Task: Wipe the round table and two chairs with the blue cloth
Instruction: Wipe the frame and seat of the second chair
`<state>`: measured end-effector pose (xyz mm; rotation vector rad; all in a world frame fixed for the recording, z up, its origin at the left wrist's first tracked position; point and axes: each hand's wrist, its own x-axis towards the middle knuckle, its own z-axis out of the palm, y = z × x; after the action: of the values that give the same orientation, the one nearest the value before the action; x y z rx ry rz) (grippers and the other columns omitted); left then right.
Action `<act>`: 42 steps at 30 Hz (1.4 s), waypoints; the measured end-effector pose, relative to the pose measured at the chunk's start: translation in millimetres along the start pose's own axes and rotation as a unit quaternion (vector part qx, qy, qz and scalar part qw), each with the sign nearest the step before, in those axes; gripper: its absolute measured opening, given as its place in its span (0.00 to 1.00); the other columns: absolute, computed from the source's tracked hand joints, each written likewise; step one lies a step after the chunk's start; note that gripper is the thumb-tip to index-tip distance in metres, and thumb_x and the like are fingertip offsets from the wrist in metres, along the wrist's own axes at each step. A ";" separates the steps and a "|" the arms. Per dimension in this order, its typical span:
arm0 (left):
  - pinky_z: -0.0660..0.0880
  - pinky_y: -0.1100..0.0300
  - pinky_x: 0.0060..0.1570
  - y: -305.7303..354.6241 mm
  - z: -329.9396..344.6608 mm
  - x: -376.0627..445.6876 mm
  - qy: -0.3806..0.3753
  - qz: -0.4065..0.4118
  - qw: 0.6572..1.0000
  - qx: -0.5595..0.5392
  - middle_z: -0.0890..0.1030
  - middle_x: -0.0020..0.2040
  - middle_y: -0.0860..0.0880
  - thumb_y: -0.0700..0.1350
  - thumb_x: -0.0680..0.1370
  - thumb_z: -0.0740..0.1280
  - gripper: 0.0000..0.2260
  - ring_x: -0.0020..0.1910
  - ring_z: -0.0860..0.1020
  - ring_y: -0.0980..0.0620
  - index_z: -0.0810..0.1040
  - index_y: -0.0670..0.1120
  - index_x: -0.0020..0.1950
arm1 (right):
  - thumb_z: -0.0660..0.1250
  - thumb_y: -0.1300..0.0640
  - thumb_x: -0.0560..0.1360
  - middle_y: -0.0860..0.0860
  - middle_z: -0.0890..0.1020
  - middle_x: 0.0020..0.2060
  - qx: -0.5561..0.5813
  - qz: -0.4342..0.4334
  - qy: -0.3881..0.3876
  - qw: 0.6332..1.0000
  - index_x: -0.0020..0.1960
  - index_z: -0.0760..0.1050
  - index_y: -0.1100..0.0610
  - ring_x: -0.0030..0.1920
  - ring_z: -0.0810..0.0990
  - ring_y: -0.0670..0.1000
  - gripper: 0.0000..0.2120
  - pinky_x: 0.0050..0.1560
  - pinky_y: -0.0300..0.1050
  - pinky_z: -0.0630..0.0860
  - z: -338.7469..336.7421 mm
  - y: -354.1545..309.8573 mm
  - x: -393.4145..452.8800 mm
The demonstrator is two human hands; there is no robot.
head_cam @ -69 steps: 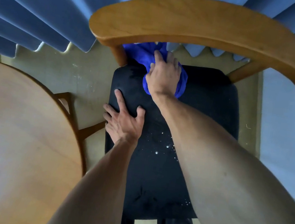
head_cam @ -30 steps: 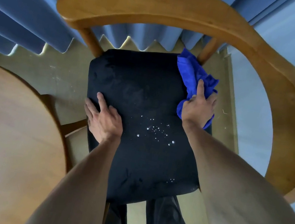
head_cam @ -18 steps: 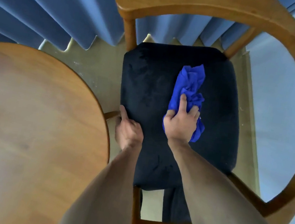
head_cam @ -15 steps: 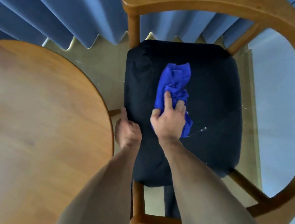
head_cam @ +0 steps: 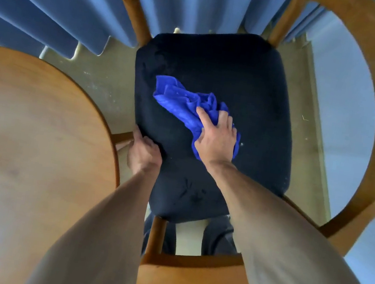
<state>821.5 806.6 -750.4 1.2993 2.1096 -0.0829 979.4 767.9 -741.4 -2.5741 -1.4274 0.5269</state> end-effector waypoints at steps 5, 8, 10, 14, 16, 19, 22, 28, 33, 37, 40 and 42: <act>0.70 0.45 0.58 8.8 24.3 -31.9 0.048 -0.046 0.997 0.027 0.67 0.71 0.35 0.49 0.83 0.51 0.26 0.61 0.72 0.34 0.49 0.51 0.81 | 0.67 0.62 0.68 0.57 0.71 0.61 0.006 0.129 0.028 0.991 0.71 0.70 0.44 0.59 0.71 0.60 0.33 0.53 0.58 0.73 -18.2 63.4 4.4; 0.64 0.42 0.68 21.9 36.5 -47.7 0.041 -0.018 0.996 0.071 0.50 0.79 0.36 0.45 0.80 0.56 0.30 0.75 0.56 0.36 0.46 0.51 0.81 | 0.68 0.62 0.67 0.59 0.69 0.65 0.036 0.244 0.051 0.968 0.72 0.69 0.44 0.62 0.70 0.61 0.34 0.54 0.58 0.71 -23.4 91.6 -7.2; 0.59 0.42 0.72 32.6 42.8 -52.7 0.033 -0.004 0.995 0.091 0.43 0.79 0.35 0.43 0.79 0.57 0.33 0.78 0.48 0.36 0.46 0.54 0.80 | 0.68 0.61 0.69 0.59 0.68 0.67 0.053 0.306 0.056 0.949 0.73 0.66 0.44 0.63 0.70 0.61 0.34 0.57 0.59 0.70 -25.3 106.8 -19.2; 0.56 0.42 0.72 51.2 48.2 -53.4 0.028 0.030 0.994 0.100 0.40 0.78 0.33 0.39 0.77 0.57 0.33 0.78 0.44 0.34 0.51 0.56 0.79 | 0.66 0.59 0.71 0.60 0.66 0.70 0.050 0.312 0.066 0.947 0.74 0.65 0.44 0.64 0.70 0.61 0.33 0.61 0.59 0.70 -24.5 115.7 -31.4; 0.54 0.42 0.72 54.4 48.5 -51.3 0.027 0.044 0.994 0.101 0.41 0.78 0.32 0.38 0.76 0.58 0.33 0.78 0.44 0.34 0.54 0.56 0.79 | 0.65 0.59 0.72 0.60 0.66 0.69 0.047 0.318 0.077 0.944 0.75 0.64 0.45 0.64 0.70 0.61 0.32 0.61 0.60 0.69 -23.5 109.6 -31.2; 0.51 0.40 0.72 50.6 46.6 -45.5 0.038 0.115 0.981 0.149 0.43 0.79 0.35 0.38 0.74 0.60 0.33 0.78 0.45 0.36 0.56 0.55 0.78 | 0.63 0.57 0.74 0.61 0.68 0.66 0.045 0.324 0.096 0.940 0.75 0.64 0.47 0.62 0.70 0.61 0.30 0.59 0.60 0.70 -19.4 98.4 -39.6; 0.52 0.41 0.72 51.9 36.8 -27.7 0.030 0.177 0.969 0.170 0.45 0.80 0.37 0.38 0.74 0.61 0.33 0.79 0.47 0.37 0.58 0.56 0.77 | 0.62 0.57 0.73 0.61 0.71 0.59 0.033 0.304 0.100 0.947 0.75 0.64 0.50 0.56 0.71 0.61 0.30 0.52 0.60 0.73 -10.0 83.8 -56.3; 0.54 0.44 0.73 72.8 3.7 15.1 0.039 0.212 0.967 0.136 0.47 0.80 0.38 0.38 0.75 0.58 0.32 0.79 0.48 0.39 0.56 0.53 0.79 | 0.60 0.57 0.72 0.62 0.73 0.52 0.057 0.267 0.100 0.957 0.73 0.67 0.56 0.47 0.71 0.61 0.29 0.48 0.58 0.75 8.6 41.8 -67.0; 0.57 0.44 0.74 57.7 -14.1 22.1 0.016 0.241 0.961 0.139 0.47 0.80 0.39 0.39 0.78 0.56 0.30 0.79 0.48 0.40 0.54 0.52 0.80 | 0.54 0.55 0.77 0.62 0.74 0.52 0.087 0.263 0.114 0.954 0.74 0.66 0.56 0.48 0.73 0.61 0.26 0.55 0.55 0.72 10.6 17.9 -63.7; 0.54 0.45 0.74 41.3 -17.8 7.3 -0.035 0.367 0.917 0.150 0.48 0.80 0.39 0.54 0.77 0.60 0.33 0.79 0.49 0.40 0.52 0.52 0.80 | 0.53 0.59 0.76 0.58 0.77 0.36 0.157 0.204 0.108 0.960 0.71 0.68 0.56 0.36 0.73 0.59 0.24 0.41 0.48 0.68 -7.2 30.1 -51.4; 0.50 0.47 0.75 45.6 -6.1 -16.1 -0.113 0.508 0.827 0.213 0.42 0.81 0.42 0.66 0.71 0.61 0.42 0.79 0.46 0.43 0.47 0.57 0.80 | 0.53 0.58 0.79 0.55 0.78 0.35 0.190 0.260 0.160 0.933 0.69 0.68 0.54 0.37 0.76 0.58 0.19 0.41 0.46 0.66 -17.8 46.2 -43.0; 0.51 0.46 0.75 56.9 9.1 -34.0 -0.136 0.545 0.789 0.248 0.38 0.80 0.41 0.69 0.68 0.63 0.46 0.79 0.43 0.42 0.44 0.58 0.80 | 0.54 0.57 0.80 0.58 0.81 0.49 0.170 0.369 0.228 0.885 0.68 0.69 0.56 0.49 0.79 0.59 0.17 0.49 0.49 0.71 -24.0 70.8 -38.4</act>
<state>882.7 805.7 -723.3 2.4542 0.8479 -0.3096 1025.7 698.5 -731.3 -2.6104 -0.1560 0.1858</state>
